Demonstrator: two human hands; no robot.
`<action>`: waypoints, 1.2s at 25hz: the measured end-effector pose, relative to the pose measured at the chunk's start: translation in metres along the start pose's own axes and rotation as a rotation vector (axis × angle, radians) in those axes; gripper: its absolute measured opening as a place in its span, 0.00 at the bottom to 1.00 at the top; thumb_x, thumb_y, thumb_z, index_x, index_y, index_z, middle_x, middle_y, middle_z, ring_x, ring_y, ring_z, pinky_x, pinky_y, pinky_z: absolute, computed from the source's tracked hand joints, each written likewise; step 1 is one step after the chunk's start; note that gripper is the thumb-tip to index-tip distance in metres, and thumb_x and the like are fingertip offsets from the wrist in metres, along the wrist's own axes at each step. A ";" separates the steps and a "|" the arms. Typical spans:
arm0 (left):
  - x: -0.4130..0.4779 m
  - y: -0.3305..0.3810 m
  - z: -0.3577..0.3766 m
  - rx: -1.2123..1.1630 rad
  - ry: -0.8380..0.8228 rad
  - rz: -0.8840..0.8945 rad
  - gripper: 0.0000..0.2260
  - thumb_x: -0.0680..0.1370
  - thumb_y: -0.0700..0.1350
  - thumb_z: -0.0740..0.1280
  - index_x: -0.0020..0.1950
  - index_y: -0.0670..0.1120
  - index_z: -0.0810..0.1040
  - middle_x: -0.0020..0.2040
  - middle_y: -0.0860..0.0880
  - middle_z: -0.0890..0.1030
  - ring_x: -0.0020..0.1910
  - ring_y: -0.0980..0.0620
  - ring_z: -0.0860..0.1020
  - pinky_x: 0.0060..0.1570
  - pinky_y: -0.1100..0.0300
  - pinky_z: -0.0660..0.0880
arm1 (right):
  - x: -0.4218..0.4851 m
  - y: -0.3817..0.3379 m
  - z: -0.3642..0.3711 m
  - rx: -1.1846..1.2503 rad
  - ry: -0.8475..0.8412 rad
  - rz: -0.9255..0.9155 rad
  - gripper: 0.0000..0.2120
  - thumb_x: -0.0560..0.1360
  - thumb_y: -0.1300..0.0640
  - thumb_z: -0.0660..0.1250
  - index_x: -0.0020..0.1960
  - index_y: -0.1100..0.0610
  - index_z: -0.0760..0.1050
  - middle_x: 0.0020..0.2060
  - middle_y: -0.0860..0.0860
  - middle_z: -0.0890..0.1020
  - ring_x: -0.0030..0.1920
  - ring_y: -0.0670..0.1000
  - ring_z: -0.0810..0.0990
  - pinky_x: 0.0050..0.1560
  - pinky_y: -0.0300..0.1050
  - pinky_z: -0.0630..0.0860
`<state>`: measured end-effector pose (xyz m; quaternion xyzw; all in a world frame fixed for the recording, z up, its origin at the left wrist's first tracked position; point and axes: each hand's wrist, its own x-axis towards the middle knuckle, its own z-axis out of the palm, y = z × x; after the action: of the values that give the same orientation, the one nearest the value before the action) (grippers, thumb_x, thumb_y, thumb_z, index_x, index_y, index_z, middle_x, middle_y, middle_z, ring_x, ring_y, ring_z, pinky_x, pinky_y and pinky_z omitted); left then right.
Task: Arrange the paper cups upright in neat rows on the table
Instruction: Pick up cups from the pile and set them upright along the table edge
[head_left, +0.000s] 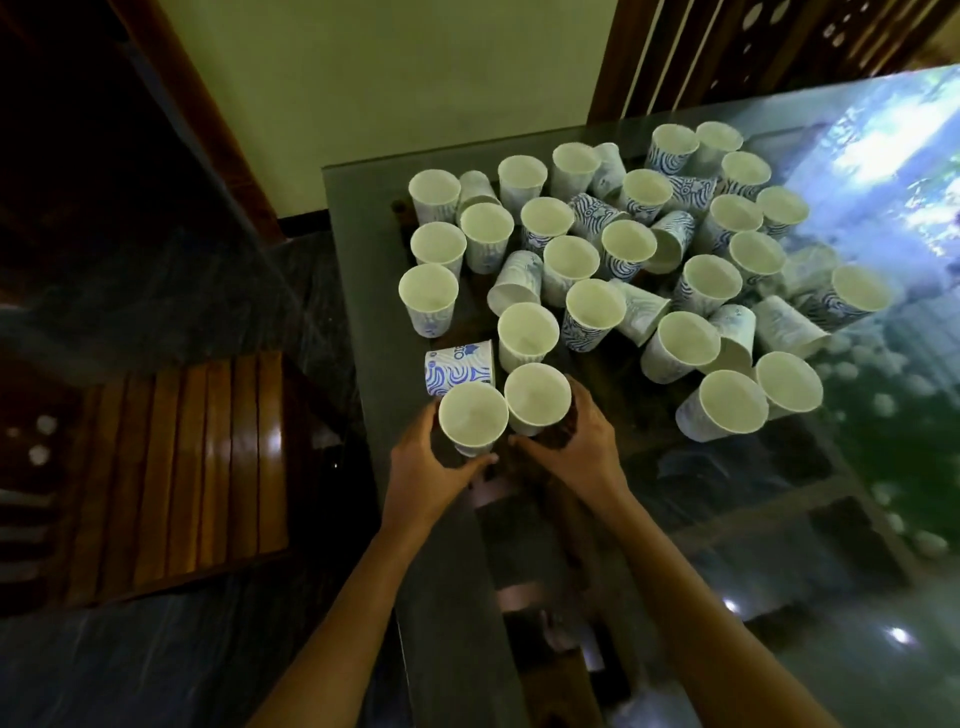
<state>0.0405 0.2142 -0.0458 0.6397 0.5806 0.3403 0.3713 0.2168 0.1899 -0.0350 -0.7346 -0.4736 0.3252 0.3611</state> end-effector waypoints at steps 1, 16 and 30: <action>0.001 0.000 0.001 -0.003 0.008 -0.004 0.34 0.60 0.49 0.80 0.63 0.44 0.73 0.56 0.58 0.73 0.57 0.60 0.72 0.54 0.75 0.65 | 0.001 -0.001 0.001 0.015 0.012 0.000 0.41 0.62 0.54 0.79 0.70 0.55 0.62 0.65 0.49 0.72 0.63 0.47 0.70 0.64 0.43 0.68; -0.012 -0.005 -0.001 0.028 0.131 -0.031 0.31 0.61 0.48 0.79 0.60 0.42 0.74 0.58 0.46 0.79 0.56 0.55 0.75 0.53 0.64 0.70 | -0.017 0.017 -0.006 0.077 0.070 0.002 0.33 0.64 0.55 0.78 0.65 0.55 0.68 0.62 0.52 0.76 0.60 0.48 0.74 0.58 0.39 0.70; -0.022 -0.007 -0.003 0.029 0.096 -0.063 0.30 0.61 0.47 0.79 0.59 0.41 0.75 0.57 0.45 0.79 0.55 0.53 0.76 0.53 0.63 0.70 | -0.009 0.007 0.010 0.160 0.145 -0.042 0.35 0.62 0.54 0.79 0.64 0.52 0.67 0.60 0.49 0.76 0.57 0.44 0.73 0.58 0.38 0.71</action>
<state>0.0327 0.1929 -0.0503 0.6093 0.6223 0.3507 0.3442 0.2082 0.1818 -0.0449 -0.7148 -0.4341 0.3003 0.4588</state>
